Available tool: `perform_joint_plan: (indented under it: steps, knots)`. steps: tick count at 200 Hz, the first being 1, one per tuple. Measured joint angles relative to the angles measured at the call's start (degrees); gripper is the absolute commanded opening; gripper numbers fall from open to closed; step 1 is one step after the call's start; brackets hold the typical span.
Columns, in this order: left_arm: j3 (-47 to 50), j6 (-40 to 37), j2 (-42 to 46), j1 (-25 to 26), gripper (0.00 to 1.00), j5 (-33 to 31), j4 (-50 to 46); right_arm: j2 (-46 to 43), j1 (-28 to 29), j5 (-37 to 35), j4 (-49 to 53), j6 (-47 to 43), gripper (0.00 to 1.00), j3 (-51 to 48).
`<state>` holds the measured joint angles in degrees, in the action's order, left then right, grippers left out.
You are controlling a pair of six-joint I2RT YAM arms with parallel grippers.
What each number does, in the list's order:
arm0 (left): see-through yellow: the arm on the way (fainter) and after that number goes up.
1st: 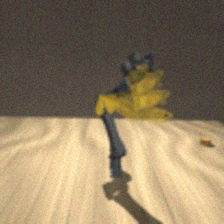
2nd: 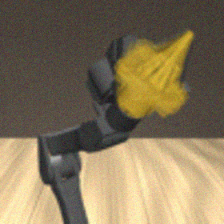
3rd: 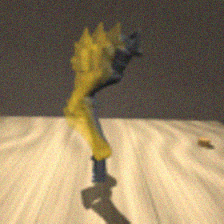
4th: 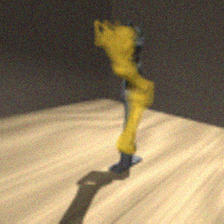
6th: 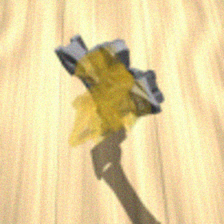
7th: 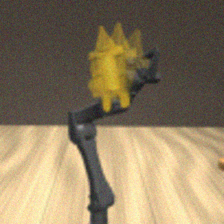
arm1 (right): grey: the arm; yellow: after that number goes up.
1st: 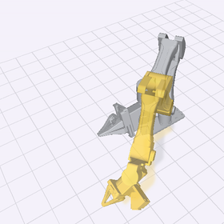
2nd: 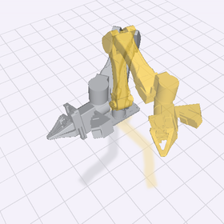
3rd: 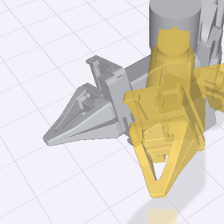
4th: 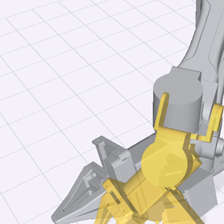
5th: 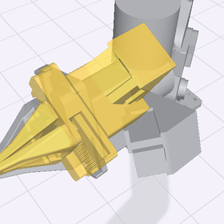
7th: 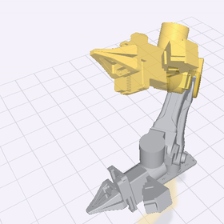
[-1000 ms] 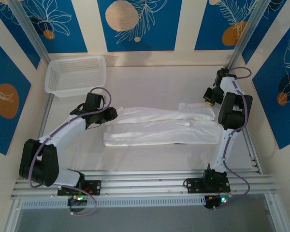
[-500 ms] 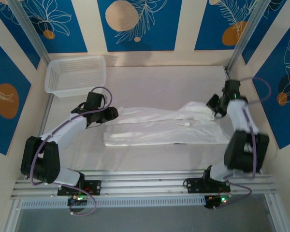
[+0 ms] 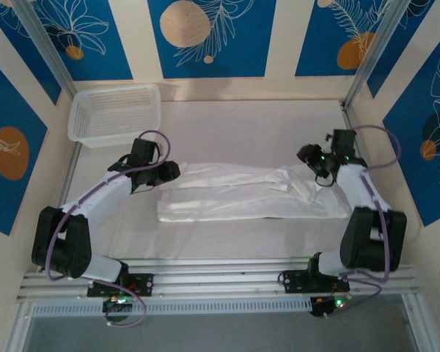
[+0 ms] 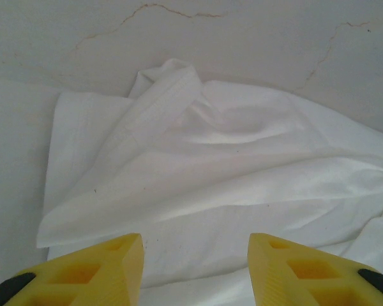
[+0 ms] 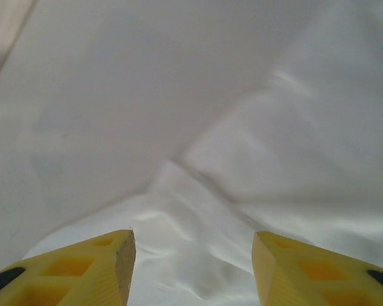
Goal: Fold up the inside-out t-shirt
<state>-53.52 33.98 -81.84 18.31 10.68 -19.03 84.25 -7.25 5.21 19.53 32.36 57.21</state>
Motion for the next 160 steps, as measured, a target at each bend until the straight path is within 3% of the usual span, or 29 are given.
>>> perform_joint_plan:
  steps: [55,77,125,160]
  knots:
    - [0.00,-0.02,0.02,0.15,0.47,0.04,-0.04,17.92,4.26,-0.33,2.75,-5.73,0.59,8.26]
    - [0.00,-0.02,0.02,0.17,0.47,0.07,-0.04,21.51,4.50,1.07,4.57,-6.95,0.53,10.54]
    - [0.00,-0.02,0.28,0.26,0.47,0.07,-0.07,19.52,4.55,7.28,5.70,-7.52,0.35,9.05]
    - [0.00,-0.02,0.79,0.26,0.47,0.07,-0.07,12.52,4.57,15.41,3.78,-6.47,0.31,-1.27]
